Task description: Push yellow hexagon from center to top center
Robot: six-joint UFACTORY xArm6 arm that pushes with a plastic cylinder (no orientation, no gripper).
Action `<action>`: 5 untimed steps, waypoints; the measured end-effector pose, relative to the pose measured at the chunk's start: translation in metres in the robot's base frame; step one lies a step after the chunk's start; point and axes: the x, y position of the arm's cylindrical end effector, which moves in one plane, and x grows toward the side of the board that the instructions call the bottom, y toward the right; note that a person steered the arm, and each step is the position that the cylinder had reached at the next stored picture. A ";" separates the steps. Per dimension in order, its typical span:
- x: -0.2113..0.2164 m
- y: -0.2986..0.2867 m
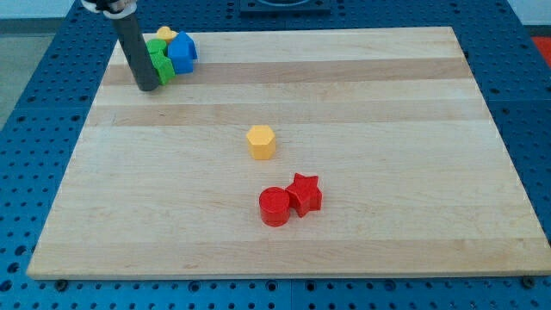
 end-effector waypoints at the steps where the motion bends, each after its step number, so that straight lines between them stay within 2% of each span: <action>1: 0.058 0.009; 2: 0.111 0.040; 3: 0.144 0.093; 4: 0.156 0.151; 5: 0.148 0.182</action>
